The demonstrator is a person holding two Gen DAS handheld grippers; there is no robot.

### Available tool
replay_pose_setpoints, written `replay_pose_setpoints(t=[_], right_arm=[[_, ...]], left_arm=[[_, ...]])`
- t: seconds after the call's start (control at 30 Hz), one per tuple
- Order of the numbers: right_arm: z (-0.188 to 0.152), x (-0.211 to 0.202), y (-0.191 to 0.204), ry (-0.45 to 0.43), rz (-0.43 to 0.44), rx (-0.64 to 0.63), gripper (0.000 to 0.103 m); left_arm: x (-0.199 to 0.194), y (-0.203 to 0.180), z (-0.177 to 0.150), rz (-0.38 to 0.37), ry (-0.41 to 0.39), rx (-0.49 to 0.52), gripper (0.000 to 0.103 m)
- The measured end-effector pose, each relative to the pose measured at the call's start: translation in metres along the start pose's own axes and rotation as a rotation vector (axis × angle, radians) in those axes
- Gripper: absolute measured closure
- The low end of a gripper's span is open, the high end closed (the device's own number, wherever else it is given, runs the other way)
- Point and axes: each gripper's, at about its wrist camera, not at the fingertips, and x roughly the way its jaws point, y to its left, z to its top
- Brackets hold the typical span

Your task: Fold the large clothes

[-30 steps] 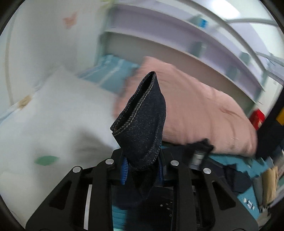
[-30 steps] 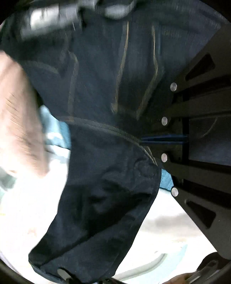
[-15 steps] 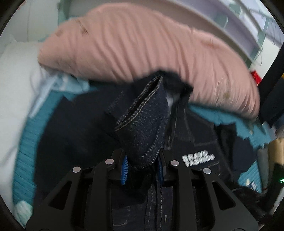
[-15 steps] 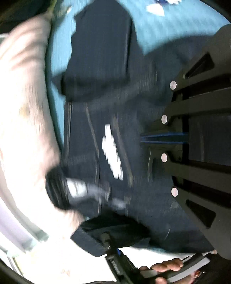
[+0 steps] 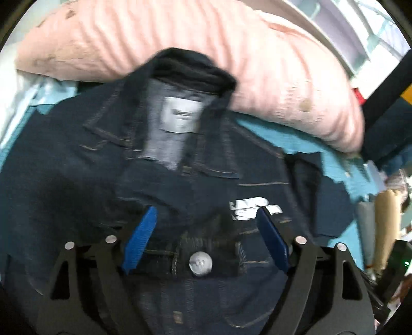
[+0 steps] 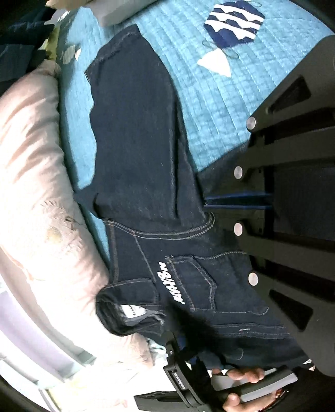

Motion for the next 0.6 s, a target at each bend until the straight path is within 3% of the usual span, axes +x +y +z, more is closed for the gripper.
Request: replay_pose_setpoints(t=[0.1,0.23,0.3,0.4,0.5,0.6], right_arm=[[0.008,-0.010,-0.018,-0.038,0.026,0.090,0.097],[0.019,-0.022,-0.084,-0.107,-0.006,0.347,0.095],[0.023,-0.027,-0.114,-0.148,-0.052,0.450,0.082],[0.028,-0.032,-0.162,-0.225,-0.074,0.617,0.067],[0.036,-0.021,-0.197,-0.232,-0.017,0.747,0.066],[0.046,-0.010,-0.207,-0.228,0.026,0.749,0.067]], left_arm=[[0.008,-0.022,-0.004,-0.040,0.014,0.023,0.020],[0.023,-0.041,-0.018,-0.034,0.055,0.054,0.020],[0.037,-0.053,-0.026,0.013,0.084,0.083,0.020],[0.062,-0.065,-0.039,0.141,0.133,0.181,0.019],[0.071,-0.080,-0.045,0.220,0.131,0.272,0.015],[0.073,-0.080,-0.044,0.220,0.128,0.253,0.014]])
